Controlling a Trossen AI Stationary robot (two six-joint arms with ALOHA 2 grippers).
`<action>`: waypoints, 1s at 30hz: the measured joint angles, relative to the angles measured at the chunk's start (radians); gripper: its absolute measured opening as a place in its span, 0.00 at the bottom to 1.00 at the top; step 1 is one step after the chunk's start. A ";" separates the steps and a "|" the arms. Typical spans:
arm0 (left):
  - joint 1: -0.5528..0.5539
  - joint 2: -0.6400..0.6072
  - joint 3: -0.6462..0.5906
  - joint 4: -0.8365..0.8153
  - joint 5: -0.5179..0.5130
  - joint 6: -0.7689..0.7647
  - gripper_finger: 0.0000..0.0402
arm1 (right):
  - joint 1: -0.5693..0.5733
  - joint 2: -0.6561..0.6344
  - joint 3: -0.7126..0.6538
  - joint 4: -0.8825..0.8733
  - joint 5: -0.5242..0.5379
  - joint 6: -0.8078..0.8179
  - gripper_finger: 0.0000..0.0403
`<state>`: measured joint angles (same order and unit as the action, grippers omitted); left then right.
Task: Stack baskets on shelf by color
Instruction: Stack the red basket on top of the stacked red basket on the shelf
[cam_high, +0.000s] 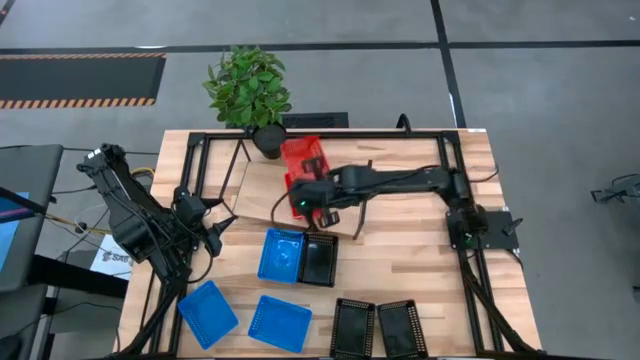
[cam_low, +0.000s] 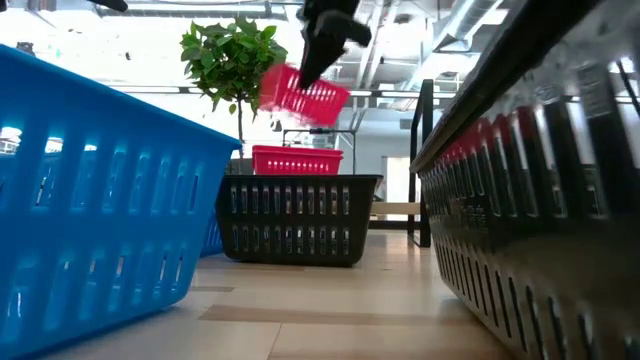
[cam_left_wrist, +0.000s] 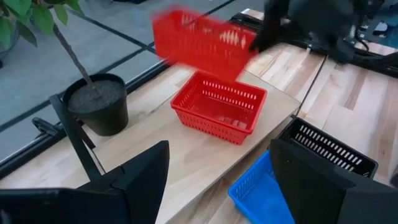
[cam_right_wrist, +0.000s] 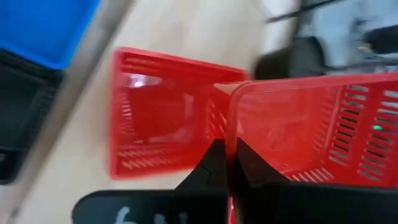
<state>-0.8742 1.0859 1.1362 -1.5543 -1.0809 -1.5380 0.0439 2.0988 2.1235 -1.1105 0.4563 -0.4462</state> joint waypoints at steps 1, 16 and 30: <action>0.000 0.000 0.000 0.000 0.000 -0.001 0.66 | -0.001 0.016 0.000 -0.001 -0.024 0.014 0.01; 0.000 0.000 0.000 0.000 -0.004 -0.036 0.66 | -0.013 0.050 0.000 0.007 -0.176 0.138 0.01; 0.000 0.000 0.000 0.000 -0.004 -0.034 0.66 | -0.019 0.050 -0.001 0.030 -0.226 0.217 0.01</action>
<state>-0.8742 1.0859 1.1362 -1.5542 -1.0847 -1.5719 0.0246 2.1487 2.1223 -1.0801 0.2306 -0.2295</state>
